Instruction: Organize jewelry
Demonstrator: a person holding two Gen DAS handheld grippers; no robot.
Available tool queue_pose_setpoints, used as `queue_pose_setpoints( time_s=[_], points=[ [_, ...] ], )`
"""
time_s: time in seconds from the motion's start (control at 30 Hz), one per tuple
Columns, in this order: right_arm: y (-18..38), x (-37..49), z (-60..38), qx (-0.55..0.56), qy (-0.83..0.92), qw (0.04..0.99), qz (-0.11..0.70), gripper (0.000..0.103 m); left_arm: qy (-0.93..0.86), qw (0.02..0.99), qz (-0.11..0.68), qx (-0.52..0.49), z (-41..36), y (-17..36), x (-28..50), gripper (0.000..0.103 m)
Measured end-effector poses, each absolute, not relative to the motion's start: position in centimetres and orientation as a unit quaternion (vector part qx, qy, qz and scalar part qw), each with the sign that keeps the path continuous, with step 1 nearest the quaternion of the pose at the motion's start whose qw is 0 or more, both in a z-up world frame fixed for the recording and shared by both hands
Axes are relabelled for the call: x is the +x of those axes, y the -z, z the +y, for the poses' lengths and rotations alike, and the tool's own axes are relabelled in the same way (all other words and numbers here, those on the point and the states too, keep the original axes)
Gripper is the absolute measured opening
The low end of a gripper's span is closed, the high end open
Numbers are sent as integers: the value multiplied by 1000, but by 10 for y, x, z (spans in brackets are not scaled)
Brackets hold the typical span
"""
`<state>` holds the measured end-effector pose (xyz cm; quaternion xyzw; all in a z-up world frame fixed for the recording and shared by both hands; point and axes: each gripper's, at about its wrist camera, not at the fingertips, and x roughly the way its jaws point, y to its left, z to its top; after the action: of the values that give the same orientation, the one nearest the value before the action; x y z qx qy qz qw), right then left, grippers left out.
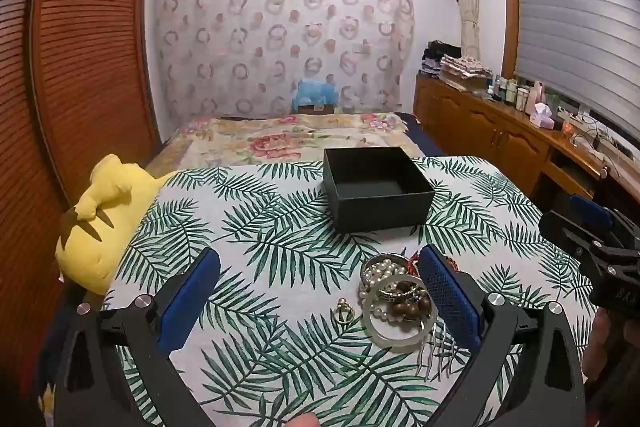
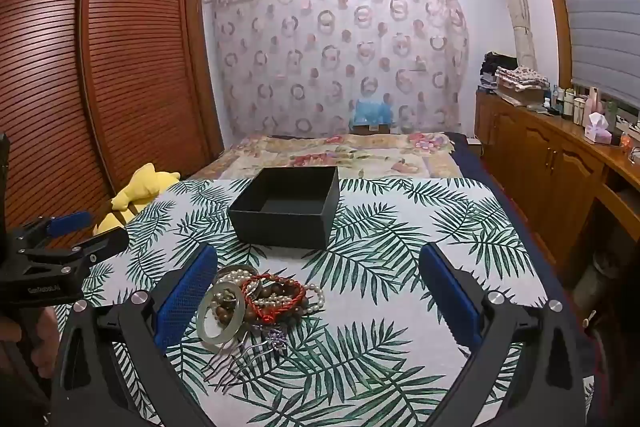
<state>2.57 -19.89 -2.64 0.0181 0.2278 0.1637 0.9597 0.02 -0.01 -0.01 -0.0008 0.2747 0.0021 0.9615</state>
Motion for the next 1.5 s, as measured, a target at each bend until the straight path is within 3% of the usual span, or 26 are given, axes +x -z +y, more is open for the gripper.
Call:
queue_pose_setpoints(
  time_s=[1.5],
  points=[
    [25,25,-200,15,-164,959,230,101,-2,963,271,-2,-1,-1,0,96]
  ],
)
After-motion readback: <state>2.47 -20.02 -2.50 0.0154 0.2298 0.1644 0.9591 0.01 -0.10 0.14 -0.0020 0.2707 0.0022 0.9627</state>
